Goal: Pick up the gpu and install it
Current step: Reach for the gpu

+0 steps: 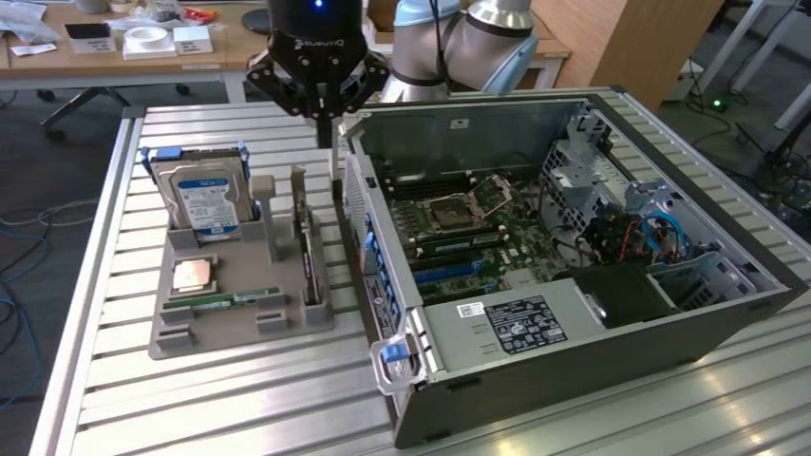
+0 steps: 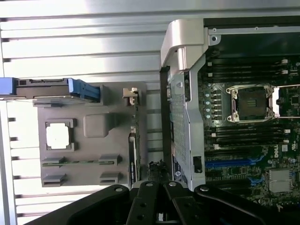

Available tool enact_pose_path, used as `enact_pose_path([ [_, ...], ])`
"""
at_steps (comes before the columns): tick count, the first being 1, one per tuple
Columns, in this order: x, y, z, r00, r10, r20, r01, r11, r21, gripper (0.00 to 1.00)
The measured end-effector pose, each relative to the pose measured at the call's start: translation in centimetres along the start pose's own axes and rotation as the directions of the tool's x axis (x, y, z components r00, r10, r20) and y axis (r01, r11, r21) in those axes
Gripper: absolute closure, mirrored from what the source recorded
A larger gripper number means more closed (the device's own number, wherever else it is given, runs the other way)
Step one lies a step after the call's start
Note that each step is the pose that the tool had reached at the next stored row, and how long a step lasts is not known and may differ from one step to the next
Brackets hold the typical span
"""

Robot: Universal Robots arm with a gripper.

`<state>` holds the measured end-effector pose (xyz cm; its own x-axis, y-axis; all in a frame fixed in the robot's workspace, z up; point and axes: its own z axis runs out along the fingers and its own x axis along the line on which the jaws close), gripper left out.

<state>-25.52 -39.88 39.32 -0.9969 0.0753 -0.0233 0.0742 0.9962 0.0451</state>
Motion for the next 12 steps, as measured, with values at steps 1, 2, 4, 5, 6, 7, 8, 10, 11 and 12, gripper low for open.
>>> enact_pose_path([
  [1,0.1,-0.01,0.00,1.0000,0.000,0.0000,0.000,1.0000,0.0000,0.89],
  [2,0.2,-0.02,0.00,1.0000,0.000,0.0000,0.000,1.0000,0.0000,0.89],
  [4,0.5,-0.03,-0.01,1.0000,0.000,0.0000,0.000,1.0000,0.0000,0.89],
  [5,0.6,-0.04,-0.01,1.0000,0.000,0.0000,0.000,1.0000,0.0000,0.89],
  [6,0.7,-0.05,-0.02,1.0000,0.000,0.0000,0.000,1.0000,0.0000,0.89],
  [7,0.8,-0.06,-0.02,1.0000,0.000,0.0000,0.000,1.0000,0.0000,0.89],
  [8,0.8,-0.06,-0.02,1.0000,0.000,0.0000,0.000,1.0000,0.0000,0.89],
  [10,1.0,-0.07,-0.02,1.0000,0.000,0.0000,0.000,1.0000,0.0000,0.89],
  [11,1.1,-0.08,-0.02,1.0000,0.000,0.0000,0.000,1.0000,0.0000,0.89],
  [12,1.2,-0.09,-0.02,1.0000,0.000,0.0000,0.000,1.0000,0.0000,0.89],
])
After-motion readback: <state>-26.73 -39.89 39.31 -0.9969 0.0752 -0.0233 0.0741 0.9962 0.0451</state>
